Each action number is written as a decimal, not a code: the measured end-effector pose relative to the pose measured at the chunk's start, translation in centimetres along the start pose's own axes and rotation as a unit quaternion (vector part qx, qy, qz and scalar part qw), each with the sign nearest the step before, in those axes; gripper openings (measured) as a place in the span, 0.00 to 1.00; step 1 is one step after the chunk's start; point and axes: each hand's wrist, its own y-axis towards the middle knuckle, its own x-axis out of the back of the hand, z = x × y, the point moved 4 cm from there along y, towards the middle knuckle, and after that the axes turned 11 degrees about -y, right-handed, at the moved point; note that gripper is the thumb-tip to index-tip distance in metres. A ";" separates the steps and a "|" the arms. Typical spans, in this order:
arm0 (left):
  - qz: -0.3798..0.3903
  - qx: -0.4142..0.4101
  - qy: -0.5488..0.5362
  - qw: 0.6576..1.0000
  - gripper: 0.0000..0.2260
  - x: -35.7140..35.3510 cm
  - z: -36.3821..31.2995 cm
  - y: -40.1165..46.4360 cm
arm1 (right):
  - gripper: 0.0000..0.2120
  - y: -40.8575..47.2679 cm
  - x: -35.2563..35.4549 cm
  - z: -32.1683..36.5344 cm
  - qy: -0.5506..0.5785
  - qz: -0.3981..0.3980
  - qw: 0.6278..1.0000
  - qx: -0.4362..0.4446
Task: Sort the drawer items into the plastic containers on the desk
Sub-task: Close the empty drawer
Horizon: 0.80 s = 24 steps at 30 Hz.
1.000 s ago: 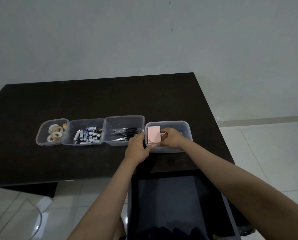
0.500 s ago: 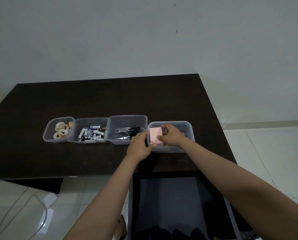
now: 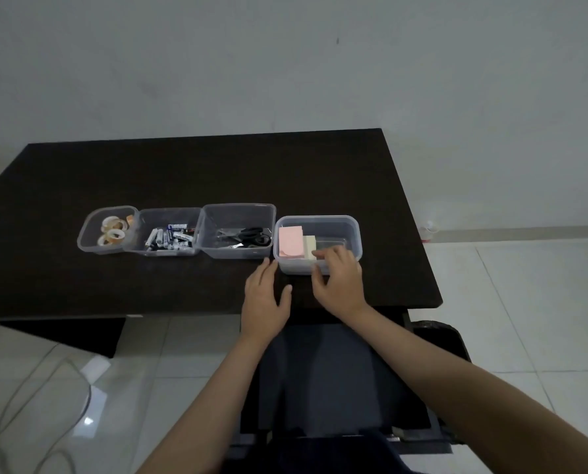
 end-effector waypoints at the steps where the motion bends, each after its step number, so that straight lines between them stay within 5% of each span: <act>1: 0.004 0.006 0.001 1.000 0.23 -0.4 0.4 -1.4 | 0.10 -1.4 0.1 0.1 -0.006 -0.005 1.000 0.009; 7: 0.094 0.074 0.005 0.993 0.24 -1.6 3.0 -9.0 | 0.10 -10.7 -0.7 0.6 0.006 0.018 0.999 -0.040; 17: 0.128 0.158 0.026 0.979 0.30 2.4 6.6 -21.2 | 0.10 -27.7 -0.7 6.3 0.068 0.056 0.983 -0.162; 24: 0.133 0.199 -0.017 0.971 0.28 2.0 8.4 -26.6 | 0.22 -36.5 0.8 4.8 0.151 0.071 0.876 -0.453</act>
